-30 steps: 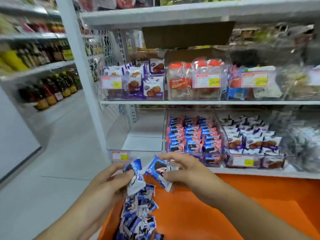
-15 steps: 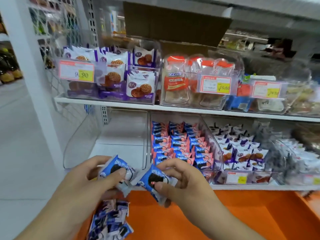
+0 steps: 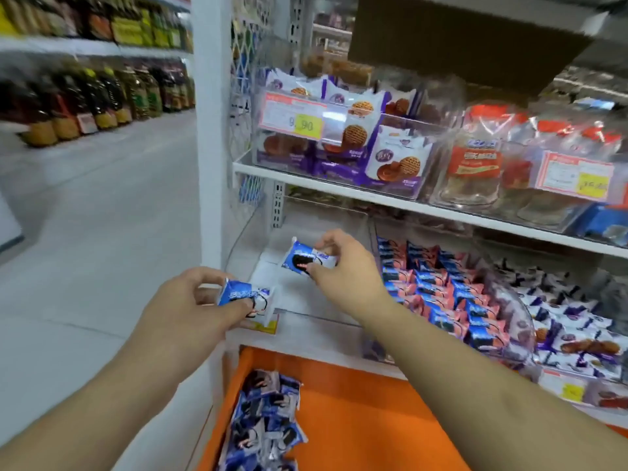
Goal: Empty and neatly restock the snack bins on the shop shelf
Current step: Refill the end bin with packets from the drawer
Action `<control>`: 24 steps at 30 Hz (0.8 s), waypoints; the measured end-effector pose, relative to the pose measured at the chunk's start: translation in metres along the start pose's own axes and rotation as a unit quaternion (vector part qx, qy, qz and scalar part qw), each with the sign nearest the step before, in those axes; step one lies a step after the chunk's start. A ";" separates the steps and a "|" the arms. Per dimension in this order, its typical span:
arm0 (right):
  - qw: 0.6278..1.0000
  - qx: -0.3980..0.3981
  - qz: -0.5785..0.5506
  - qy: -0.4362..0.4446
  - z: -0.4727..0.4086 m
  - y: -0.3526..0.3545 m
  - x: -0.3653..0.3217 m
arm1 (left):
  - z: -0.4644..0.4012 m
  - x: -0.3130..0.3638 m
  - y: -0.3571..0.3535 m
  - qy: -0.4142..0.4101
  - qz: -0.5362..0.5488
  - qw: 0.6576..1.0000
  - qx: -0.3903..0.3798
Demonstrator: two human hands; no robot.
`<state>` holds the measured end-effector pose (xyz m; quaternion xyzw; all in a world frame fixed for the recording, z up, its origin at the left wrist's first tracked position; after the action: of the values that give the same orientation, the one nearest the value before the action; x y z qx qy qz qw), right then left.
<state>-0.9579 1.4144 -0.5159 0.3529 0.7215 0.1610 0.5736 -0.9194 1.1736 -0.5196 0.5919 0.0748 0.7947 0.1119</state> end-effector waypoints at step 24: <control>0.964 -0.058 0.259 0.032 -0.156 -0.146 0.085 | -0.089 -0.020 0.014 -0.013 0.005 1.000 -0.019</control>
<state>-1.1594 1.3982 -0.6242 0.4883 0.6129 0.3566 0.5086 -1.0006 1.1563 -0.5602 0.6004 0.0556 0.7887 0.1201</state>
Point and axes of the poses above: each hand's wrist, its own z-axis away from the middle knuckle, its own y-axis out of the back of the hand, x = y × z, the point moved 4 cm from there along -z, towards the middle knuckle, and after that the axes turned 7 degrees about y, right-handed, at the moved point
